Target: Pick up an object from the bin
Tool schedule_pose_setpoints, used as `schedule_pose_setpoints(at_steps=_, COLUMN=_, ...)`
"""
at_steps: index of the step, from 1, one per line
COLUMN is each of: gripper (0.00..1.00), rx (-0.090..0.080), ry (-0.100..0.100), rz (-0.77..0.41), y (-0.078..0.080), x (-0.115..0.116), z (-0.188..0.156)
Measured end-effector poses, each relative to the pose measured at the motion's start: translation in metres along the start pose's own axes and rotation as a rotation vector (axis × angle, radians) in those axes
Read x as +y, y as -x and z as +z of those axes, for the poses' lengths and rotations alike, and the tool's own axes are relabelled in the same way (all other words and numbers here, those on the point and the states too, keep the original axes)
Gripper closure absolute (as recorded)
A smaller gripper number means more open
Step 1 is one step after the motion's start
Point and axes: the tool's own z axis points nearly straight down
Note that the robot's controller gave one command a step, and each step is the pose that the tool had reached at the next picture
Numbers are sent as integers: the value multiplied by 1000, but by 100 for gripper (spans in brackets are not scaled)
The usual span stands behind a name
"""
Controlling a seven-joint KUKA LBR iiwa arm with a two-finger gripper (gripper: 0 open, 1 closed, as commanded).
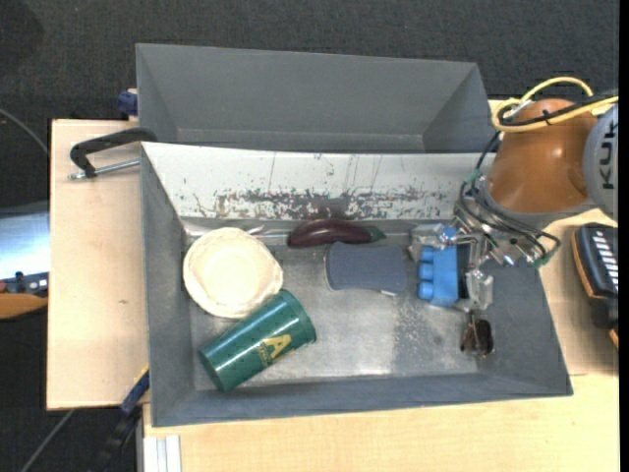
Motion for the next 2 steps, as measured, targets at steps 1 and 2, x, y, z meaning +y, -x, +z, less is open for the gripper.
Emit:
schedule_pose_setpoints(at_steps=1, gripper=100, rx=-6, ry=-8, rz=-80, y=11, x=10, z=2)
schedule_pose_setpoints(at_steps=2, gripper=100, rx=-6, ry=-8, rz=-79, y=11, x=10, z=2)
